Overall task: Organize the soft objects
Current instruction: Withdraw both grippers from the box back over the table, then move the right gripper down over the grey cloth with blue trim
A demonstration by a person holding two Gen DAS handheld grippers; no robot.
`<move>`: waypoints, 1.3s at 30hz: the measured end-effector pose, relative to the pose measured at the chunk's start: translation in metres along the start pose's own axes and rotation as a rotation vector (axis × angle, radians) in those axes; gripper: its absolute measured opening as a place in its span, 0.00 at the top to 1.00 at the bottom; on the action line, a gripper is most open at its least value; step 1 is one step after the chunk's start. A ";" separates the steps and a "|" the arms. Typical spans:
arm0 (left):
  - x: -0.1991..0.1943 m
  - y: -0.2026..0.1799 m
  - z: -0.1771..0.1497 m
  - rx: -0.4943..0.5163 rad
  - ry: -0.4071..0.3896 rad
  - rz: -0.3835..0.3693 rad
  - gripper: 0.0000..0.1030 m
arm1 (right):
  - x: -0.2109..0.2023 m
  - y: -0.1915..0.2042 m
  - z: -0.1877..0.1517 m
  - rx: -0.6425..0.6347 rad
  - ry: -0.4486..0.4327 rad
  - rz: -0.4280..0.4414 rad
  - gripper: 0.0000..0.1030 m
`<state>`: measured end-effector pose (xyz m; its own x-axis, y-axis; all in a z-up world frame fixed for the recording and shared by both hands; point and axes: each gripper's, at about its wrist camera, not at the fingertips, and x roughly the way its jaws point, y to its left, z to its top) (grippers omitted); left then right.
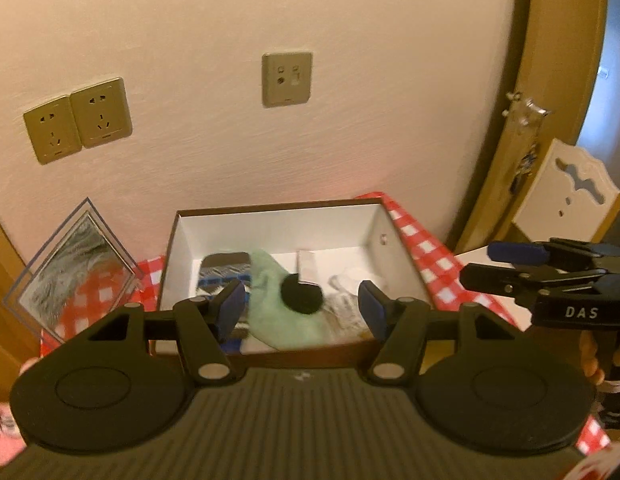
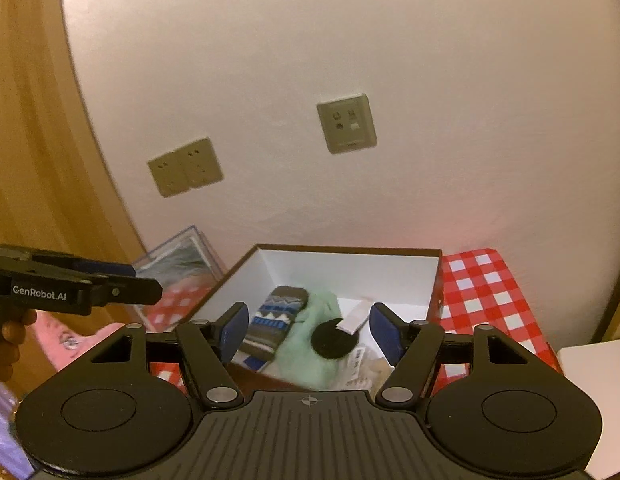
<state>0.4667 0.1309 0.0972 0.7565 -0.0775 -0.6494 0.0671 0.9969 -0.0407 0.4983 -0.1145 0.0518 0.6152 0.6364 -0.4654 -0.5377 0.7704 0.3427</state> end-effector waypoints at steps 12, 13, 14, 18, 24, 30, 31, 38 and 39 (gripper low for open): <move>-0.082 -0.030 -0.065 -0.037 -0.013 0.002 0.41 | -0.086 0.022 -0.038 0.032 -0.013 0.061 0.33; -0.087 -0.033 -0.072 -0.045 -0.010 0.003 0.41 | -0.092 0.024 -0.043 0.035 -0.012 0.064 0.33; -0.092 -0.035 -0.078 -0.053 -0.006 0.001 0.41 | -0.097 0.025 -0.047 0.038 -0.011 0.064 0.33; -0.108 -0.043 -0.104 -0.089 0.010 0.011 0.41 | -0.117 0.031 -0.065 0.058 0.004 0.068 0.32; -0.119 -0.054 -0.143 -0.154 0.041 0.068 0.40 | -0.137 0.038 -0.094 0.075 0.049 0.071 0.32; -0.123 -0.064 -0.181 -0.197 0.089 0.104 0.40 | -0.147 0.040 -0.124 0.078 0.118 0.061 0.32; -0.123 -0.066 -0.185 -0.196 0.095 0.117 0.39 | -0.149 0.041 -0.128 0.075 0.127 0.058 0.32; -0.123 -0.073 -0.213 -0.218 0.145 0.151 0.38 | -0.153 0.040 -0.159 0.074 0.198 0.042 0.32; -0.122 -0.074 -0.216 -0.223 0.152 0.148 0.38 | -0.153 0.039 -0.164 0.077 0.208 0.041 0.32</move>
<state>0.2285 0.0696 0.0152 0.6401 0.0550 -0.7663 -0.1941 0.9767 -0.0920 0.2890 -0.1882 0.0029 0.4573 0.6515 -0.6053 -0.5095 0.7498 0.4221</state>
